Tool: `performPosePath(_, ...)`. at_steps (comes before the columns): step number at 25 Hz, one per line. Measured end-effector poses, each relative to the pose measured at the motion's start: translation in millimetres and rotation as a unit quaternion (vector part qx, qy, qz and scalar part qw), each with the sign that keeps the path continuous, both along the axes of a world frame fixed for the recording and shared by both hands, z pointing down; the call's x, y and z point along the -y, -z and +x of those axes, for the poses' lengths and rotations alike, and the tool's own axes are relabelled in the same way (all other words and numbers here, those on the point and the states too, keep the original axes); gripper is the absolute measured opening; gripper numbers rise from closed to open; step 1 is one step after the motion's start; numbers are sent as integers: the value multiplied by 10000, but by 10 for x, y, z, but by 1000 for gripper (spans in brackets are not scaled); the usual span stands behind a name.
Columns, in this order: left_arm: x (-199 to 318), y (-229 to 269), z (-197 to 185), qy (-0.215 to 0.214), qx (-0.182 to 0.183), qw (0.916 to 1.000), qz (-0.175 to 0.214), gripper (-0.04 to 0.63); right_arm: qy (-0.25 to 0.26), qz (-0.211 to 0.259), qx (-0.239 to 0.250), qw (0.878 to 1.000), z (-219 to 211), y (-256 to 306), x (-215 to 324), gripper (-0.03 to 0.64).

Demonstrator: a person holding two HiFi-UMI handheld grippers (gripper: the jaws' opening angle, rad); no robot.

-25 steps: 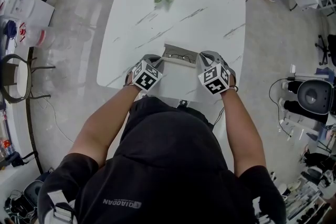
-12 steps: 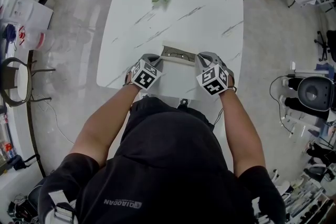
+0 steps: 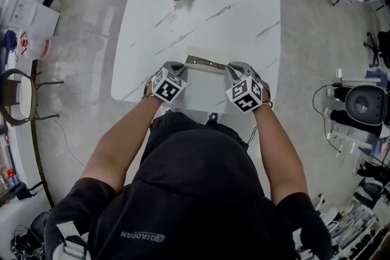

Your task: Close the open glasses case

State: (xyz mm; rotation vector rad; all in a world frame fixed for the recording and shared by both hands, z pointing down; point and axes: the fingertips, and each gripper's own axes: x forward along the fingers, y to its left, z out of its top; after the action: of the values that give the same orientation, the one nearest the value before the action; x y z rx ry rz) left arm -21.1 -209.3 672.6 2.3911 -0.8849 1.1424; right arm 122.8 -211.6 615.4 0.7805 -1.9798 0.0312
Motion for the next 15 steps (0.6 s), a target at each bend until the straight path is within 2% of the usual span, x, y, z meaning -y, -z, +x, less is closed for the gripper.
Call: performPosePath(15, -13, 6, -5, -102, 122, 9998, 131, 43, 38, -137, -66, 9999, -25, -104, -163, 12)
